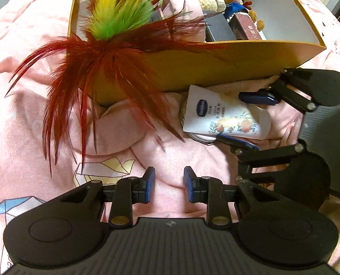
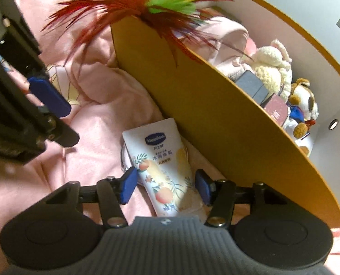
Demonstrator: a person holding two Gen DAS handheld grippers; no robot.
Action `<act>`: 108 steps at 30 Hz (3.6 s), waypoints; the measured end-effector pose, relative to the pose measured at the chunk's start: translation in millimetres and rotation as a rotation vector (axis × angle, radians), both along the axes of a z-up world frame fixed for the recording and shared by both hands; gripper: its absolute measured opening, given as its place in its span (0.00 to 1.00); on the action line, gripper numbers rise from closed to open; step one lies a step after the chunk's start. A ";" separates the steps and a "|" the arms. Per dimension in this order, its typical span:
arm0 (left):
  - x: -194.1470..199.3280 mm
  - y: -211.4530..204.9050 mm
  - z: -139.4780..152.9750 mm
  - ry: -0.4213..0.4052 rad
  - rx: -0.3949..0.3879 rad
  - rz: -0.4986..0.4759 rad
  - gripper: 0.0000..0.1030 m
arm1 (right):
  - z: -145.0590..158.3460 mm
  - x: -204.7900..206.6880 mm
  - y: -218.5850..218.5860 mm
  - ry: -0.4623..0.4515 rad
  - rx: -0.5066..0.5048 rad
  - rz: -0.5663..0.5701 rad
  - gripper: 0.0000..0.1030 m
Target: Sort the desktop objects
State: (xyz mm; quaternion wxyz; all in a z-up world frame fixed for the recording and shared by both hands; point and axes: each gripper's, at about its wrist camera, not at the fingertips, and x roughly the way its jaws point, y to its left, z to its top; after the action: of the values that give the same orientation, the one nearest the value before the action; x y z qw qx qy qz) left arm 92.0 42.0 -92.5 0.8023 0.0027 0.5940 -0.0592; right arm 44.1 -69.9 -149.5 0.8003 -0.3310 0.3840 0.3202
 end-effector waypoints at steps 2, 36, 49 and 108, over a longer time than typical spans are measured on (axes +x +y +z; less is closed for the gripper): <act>-0.1 1.1 1.4 -0.002 -0.004 0.001 0.30 | 4.0 -4.6 -3.6 -0.015 0.004 -0.014 0.54; 1.1 29.5 2.1 -0.034 -0.018 0.142 0.30 | 12.1 1.8 46.5 0.084 0.072 0.173 0.43; -4.7 35.6 0.5 -0.012 -0.005 0.150 0.30 | -12.0 1.1 71.9 0.032 -0.005 0.243 0.57; -17.5 54.5 8.5 -0.041 -0.017 0.185 0.31 | 52.0 -11.0 -3.0 -0.131 0.153 -0.170 0.05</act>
State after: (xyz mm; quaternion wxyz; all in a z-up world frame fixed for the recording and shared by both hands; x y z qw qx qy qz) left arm 74.5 96.6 -83.9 0.8161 -0.0577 0.5749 0.0103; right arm 33.1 -72.9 -97.5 0.8708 -0.2555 0.3321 0.2571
